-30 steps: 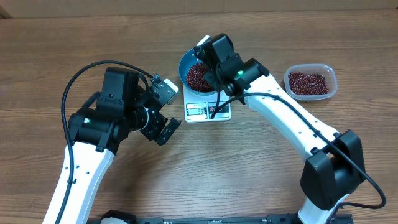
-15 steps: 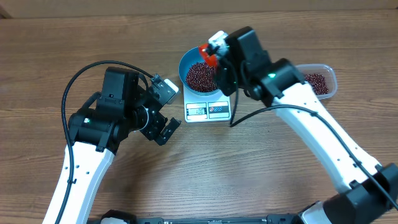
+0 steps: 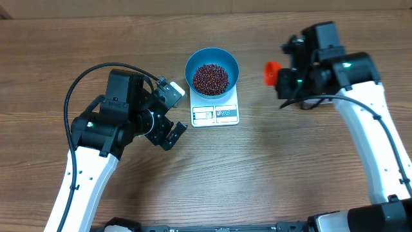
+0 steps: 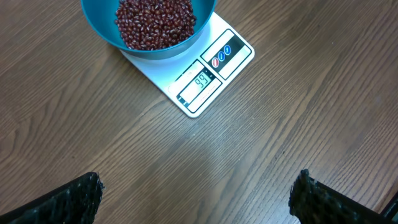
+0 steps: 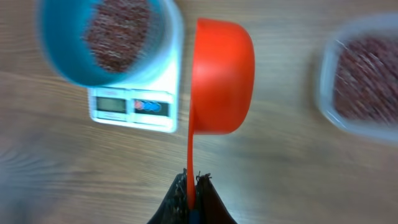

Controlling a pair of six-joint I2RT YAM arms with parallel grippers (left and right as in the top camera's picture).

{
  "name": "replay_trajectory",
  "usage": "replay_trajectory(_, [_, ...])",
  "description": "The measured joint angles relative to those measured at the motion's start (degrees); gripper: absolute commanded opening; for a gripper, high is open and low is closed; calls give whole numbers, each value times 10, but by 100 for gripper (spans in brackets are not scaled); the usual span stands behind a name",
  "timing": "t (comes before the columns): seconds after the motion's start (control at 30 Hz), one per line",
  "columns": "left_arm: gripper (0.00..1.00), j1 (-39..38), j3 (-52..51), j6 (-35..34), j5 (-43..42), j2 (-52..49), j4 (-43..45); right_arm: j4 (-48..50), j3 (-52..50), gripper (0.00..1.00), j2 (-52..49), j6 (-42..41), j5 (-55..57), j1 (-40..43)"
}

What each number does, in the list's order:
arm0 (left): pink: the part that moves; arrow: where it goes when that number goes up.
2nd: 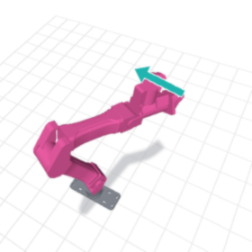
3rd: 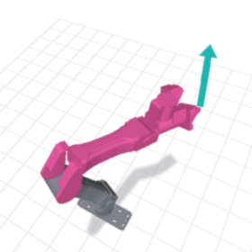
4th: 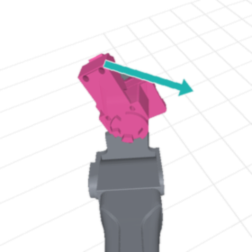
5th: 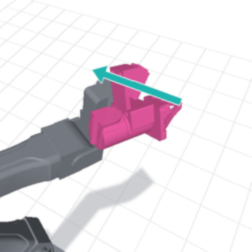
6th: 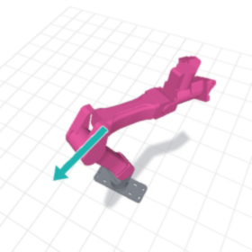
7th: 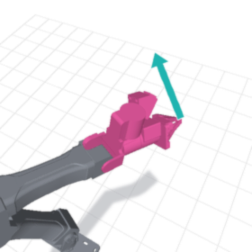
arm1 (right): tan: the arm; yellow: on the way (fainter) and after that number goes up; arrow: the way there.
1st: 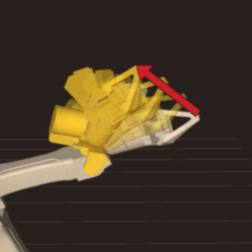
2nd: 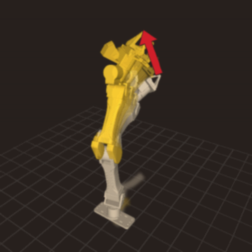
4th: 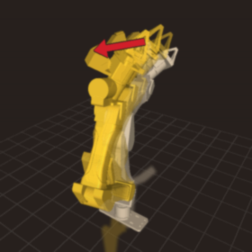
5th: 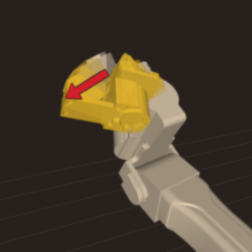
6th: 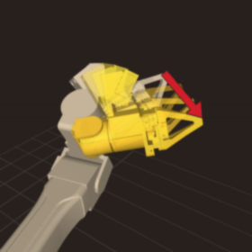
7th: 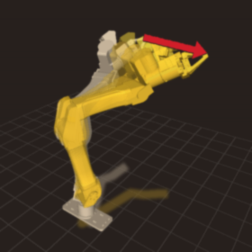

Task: Scoop item into bowl and weigh 150g on scale
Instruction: 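Carry the empty scoop right back to the bean tub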

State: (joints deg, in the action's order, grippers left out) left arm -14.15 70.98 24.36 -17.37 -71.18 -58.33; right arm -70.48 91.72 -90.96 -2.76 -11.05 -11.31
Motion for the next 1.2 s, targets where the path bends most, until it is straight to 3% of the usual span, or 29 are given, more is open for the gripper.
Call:
replay_trajectory(0.13, [100, 0, 0, 0, 0, 0, 0, -54, 0, 4, 3, -7, 17, 58])
replay_trajectory(0.3, [100, 0, 0, 0, 0, 0, 0, -46, 0, 4, 3, -47, 26, 93])
replay_trajectory(0.67, [100, 0, 0, 0, 0, 0, 0, -41, 0, 4, 3, -162, 84, 96])
replay_trajectory(1.2, [100, 0, 0, 0, 0, 0, 0, 16, -71, 4, 5, -181, 202, 96])
